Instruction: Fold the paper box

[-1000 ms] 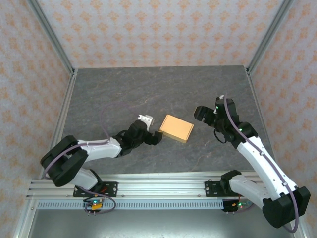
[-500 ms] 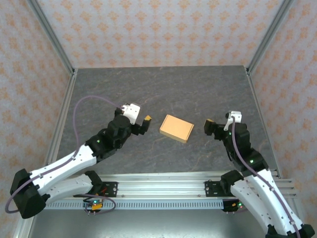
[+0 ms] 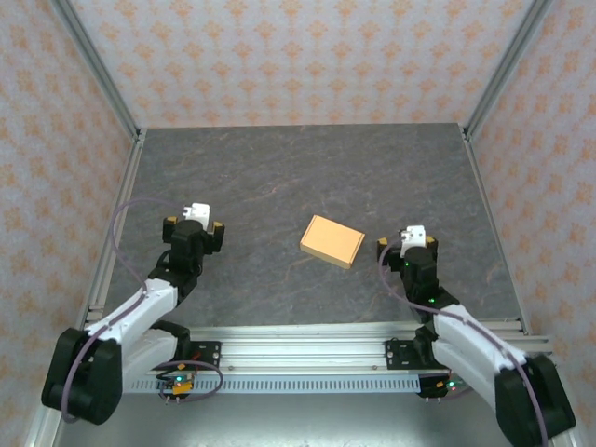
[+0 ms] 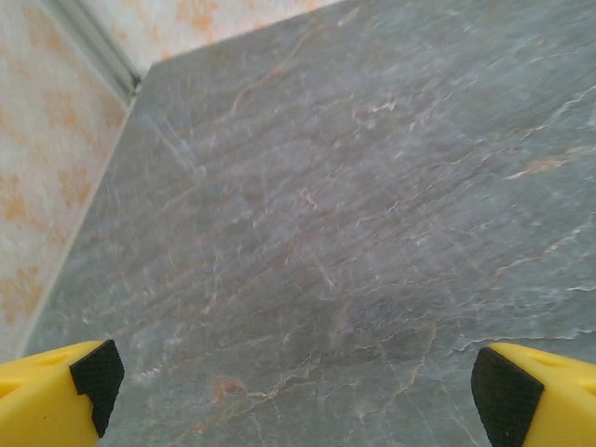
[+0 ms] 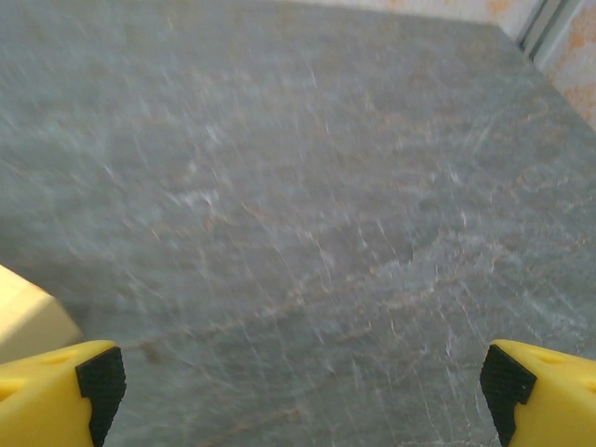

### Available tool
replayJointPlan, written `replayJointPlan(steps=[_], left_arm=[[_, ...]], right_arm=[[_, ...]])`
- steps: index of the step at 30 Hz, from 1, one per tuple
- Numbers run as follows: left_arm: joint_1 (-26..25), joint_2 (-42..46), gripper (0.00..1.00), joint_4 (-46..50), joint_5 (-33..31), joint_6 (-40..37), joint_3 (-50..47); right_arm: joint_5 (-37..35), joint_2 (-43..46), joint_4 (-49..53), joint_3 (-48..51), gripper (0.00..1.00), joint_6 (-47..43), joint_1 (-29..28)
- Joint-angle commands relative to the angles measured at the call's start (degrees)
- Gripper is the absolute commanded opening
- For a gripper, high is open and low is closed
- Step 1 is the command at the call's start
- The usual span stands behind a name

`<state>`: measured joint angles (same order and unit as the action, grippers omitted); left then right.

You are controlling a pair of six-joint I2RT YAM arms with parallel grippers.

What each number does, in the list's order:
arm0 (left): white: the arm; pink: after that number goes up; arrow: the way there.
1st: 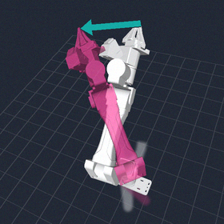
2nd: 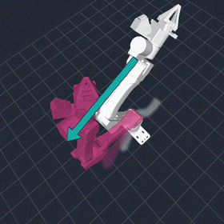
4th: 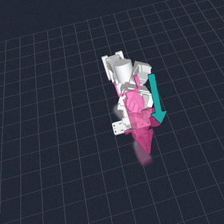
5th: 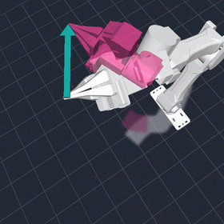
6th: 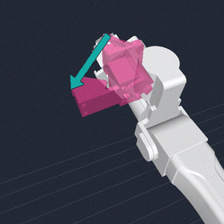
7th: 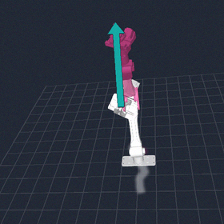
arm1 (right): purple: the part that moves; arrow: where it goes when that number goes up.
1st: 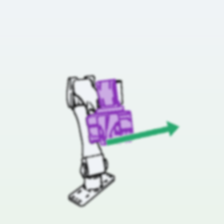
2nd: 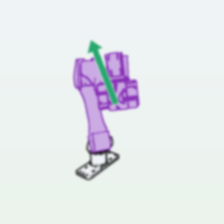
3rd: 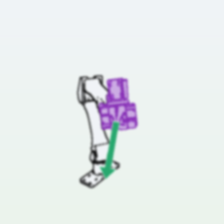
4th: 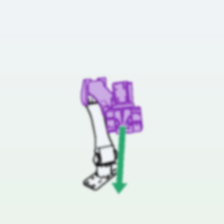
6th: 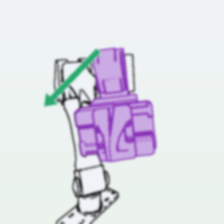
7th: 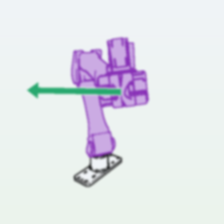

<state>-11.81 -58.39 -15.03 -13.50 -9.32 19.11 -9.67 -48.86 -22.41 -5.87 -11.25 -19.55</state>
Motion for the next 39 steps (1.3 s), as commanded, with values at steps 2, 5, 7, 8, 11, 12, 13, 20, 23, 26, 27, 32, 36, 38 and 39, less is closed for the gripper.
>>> replayJointPlan(steps=[2, 5, 7, 8, 11, 12, 13, 20, 23, 26, 27, 32, 36, 38, 39], left_arm=[[2.12, -6.82, 1.00, -15.09, 6.51, 4.19, -1.52], [4.24, -10.85, 1.00, -19.06, 12.50, 3.79, -0.18], [5.37, -14.98, 1.00, -21.75, 14.07, 3.62, 1.50], [5.66, -17.76, 1.00, -23.10, 14.23, 1.98, 3.37], [9.62, -24.32, 1.00, -22.65, 19.40, 4.29, 6.80], [10.36, -25.46, 1.00, -26.94, 20.11, 4.94, 5.11], [10.37, -26.39, 1.00, -29.89, 18.91, 5.22, 3.61], [10.55, -27.33, 1.00, -27.75, 13.53, 8.04, 5.14], [10.51, -27.48, 1.00, -27.96, 12.88, 8.23, 5.19], [10.57, -27.40, 1.00, -27.58, 12.75, 8.19, 5.30], [10.53, -27.46, 1.00, -27.76, 12.73, 8.18, 5.24], [10.43, -27.39, 1.00, -27.73, 12.71, 8.26, 5.23], [10.43, -27.35, 1.00, -27.70, 12.65, 8.21, 5.23], [10.42, -27.39, 1.00, -27.69, 12.66, 8.18, 5.23], [10.44, -27.39, 1.00, -27.70, 12.70, 8.19, 5.23]], right_arm=[[-1.87, -10.10, -21.29, -1.63, 0.99, -2.76, 0.91], [-1.77, -17.39, -29.99, -2.36, 0.99, -1.41, 3.19], [-0.37, -21.77, -33.01, -3.54, 0.99, -0.97, 4.91], [-0.52, -22.79, -31.39, -4.93, 0.99, -1.38, 4.92], [0.48, -24.88, -29.77, -7.16, 0.99, -2.44, 5.26], [1.14, -26.55, -32.97, -6.40, 0.99, -2.40, 5.96], [1.47, -28.36, -35.87, -5.59, 0.99, -2.10, 6.67], [5.21, -38.03, -41.11, -7.73, 0.99, 1.65, 11.83], [6.64, -38.08, -36.76, -10.21, 0.99, 2.69, 13.18], [9.28, -38.24, -27.29, -15.24, 0.99, 5.18, 15.72], [11.69, -38.51, -23.72, -17.16, 0.99, 6.11, 17.25], [13.96, -38.51, -22.63, -17.92, 0.99, 7.94, 19.45], [13.03, -38.03, -21.28, -18.21, 0.99, 8.17, 19.39], [12.89, -38.07, -21.53, -18.13, 0.99, 8.06, 19.34], [12.84, -38.09, -21.58, -18.13, 0.99, 8.08, 19.37]])
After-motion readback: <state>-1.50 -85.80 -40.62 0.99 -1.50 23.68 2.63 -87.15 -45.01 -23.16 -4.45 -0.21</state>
